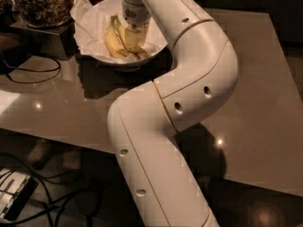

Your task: Pick banana from white bowl

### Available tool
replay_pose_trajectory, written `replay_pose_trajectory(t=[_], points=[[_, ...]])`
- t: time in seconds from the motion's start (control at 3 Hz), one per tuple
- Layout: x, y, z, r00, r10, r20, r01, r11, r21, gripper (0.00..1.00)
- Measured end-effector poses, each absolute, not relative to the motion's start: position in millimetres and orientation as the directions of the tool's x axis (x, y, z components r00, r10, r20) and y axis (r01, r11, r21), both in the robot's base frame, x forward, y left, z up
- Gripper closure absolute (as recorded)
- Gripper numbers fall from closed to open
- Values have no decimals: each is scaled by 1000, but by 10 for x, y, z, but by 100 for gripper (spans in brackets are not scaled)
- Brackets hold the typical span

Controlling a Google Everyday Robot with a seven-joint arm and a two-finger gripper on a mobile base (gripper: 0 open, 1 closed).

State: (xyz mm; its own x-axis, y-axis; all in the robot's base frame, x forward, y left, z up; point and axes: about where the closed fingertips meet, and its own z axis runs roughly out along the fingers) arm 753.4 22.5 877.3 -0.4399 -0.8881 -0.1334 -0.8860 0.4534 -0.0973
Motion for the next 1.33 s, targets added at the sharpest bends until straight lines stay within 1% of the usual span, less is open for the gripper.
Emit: replay_pose_trajectory(t=[0.67, 1.0, 1.33], points=[[7565, 243, 8791, -438, -887, -145, -885, 454, -107, 100], [7664, 300, 8782, -430, -886, -175, -882, 454, -128, 100], [7624, 363, 9346, -358, -888, -287, -887, 420, -192, 100]])
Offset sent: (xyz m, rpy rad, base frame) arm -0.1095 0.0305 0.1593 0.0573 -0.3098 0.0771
